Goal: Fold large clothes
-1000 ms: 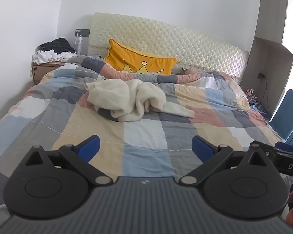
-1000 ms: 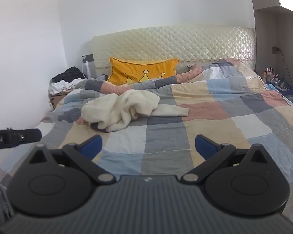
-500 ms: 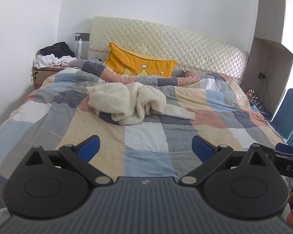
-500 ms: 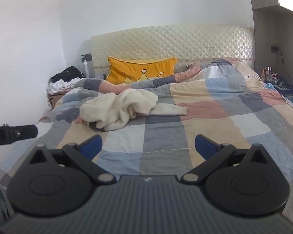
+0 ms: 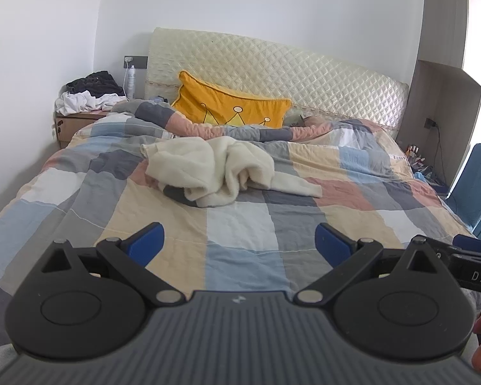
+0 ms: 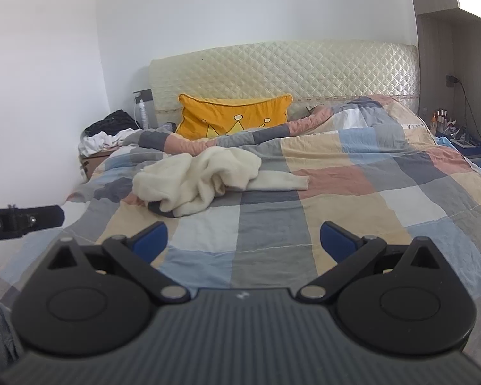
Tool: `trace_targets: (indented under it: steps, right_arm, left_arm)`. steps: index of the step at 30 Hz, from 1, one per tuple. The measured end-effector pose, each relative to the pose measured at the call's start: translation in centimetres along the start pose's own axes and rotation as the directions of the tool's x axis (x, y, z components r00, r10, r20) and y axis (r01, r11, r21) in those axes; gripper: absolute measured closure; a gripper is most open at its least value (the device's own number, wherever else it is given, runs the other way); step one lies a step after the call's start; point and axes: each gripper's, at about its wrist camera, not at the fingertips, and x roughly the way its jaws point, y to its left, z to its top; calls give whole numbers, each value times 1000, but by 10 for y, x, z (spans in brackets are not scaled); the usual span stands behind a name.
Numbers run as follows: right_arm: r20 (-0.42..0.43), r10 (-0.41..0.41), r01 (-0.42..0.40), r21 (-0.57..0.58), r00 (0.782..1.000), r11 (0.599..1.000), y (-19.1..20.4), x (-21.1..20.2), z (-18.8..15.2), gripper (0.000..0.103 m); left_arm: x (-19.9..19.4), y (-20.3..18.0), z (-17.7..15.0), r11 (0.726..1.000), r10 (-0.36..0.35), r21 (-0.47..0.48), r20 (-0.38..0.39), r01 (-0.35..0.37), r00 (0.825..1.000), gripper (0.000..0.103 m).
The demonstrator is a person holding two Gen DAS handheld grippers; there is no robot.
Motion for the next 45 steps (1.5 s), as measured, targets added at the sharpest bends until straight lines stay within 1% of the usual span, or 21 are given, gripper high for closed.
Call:
trace_targets:
  steps: [4, 7, 12, 31, 45]
  right_arm:
    - [3, -4, 4, 0, 1000, 1000, -2, -1, -1, 0]
    - [6, -8, 8, 6, 1000, 1000, -3, -1, -1, 0]
    - [5, -13, 13, 7, 1000, 1000, -3, 0, -2, 0]
    - [3, -17, 17, -9, 1000, 1000, -2, 0, -4, 0]
    - [4, -19, 19, -11, 1000, 1000, -1, 0, -2, 0]
  left_arm:
    - [-1, -1, 0, 1000, 5, 6, 2, -5, 1000, 1]
    - [-1, -1, 0, 1000, -11, 2, -1, 11, 1000, 1]
    - [0, 1, 0, 1000, -18, -2, 1, 18, 1000, 1]
    - [-2, 4, -1, 1000, -13, -3, 14, 13, 1000, 1]
    - [-3, 7, -2, 1000, -25, -10, 12, 25, 1000, 1]
